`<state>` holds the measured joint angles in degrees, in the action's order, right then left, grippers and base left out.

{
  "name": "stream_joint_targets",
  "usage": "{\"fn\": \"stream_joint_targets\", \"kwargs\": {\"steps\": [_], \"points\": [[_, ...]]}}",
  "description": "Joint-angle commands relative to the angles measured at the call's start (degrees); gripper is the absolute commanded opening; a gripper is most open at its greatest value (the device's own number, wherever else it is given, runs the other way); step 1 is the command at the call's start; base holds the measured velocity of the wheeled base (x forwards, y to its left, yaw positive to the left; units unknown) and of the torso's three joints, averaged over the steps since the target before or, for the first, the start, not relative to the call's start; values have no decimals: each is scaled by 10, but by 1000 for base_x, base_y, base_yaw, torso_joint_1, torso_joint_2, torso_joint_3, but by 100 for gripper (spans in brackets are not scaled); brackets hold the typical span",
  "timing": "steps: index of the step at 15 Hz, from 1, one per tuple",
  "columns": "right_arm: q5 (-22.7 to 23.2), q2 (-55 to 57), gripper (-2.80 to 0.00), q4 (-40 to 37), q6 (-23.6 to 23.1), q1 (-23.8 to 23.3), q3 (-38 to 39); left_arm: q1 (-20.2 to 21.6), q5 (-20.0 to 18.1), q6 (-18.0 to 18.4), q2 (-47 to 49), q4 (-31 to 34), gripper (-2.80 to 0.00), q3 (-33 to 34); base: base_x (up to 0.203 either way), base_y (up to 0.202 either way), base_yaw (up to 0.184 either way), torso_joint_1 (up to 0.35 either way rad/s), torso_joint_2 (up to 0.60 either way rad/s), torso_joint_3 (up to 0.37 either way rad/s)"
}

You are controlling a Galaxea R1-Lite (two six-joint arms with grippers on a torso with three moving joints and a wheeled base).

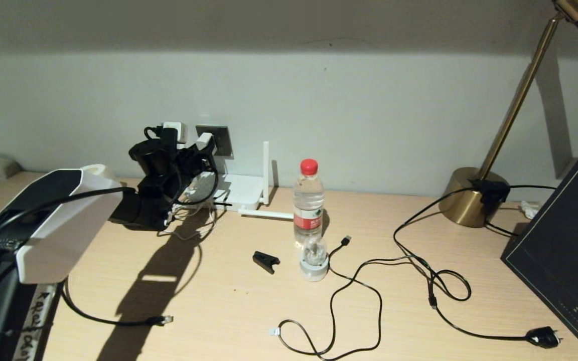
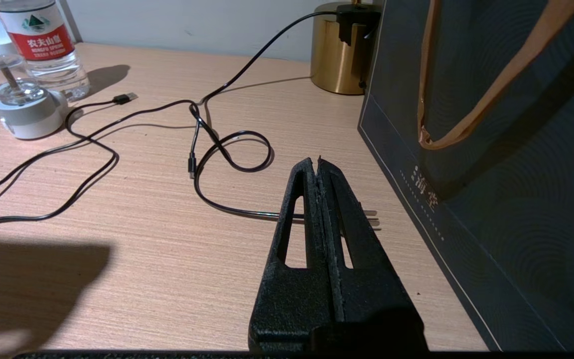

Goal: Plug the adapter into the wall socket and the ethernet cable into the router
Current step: Plug plug into socket

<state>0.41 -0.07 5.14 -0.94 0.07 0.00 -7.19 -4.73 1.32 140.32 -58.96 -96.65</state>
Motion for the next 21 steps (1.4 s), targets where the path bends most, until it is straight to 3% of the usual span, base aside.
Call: {"fn": "stream_joint_targets", "kwargs": {"steps": [1, 8, 21], "points": [[0, 1, -280, 0, 0, 0, 20, -2, 6, 0, 15, -5, -280, -20, 0, 0, 0, 0, 0, 0], [0, 1, -280, 0, 0, 0, 20, -5, 31, 0, 37, -4, -280, -55, 0, 0, 0, 0, 0, 0], [0, 1, -280, 0, 0, 0, 20, -5, 30, 0, 38, -5, -280, -56, 0, 0, 0, 0, 0, 0]]}}
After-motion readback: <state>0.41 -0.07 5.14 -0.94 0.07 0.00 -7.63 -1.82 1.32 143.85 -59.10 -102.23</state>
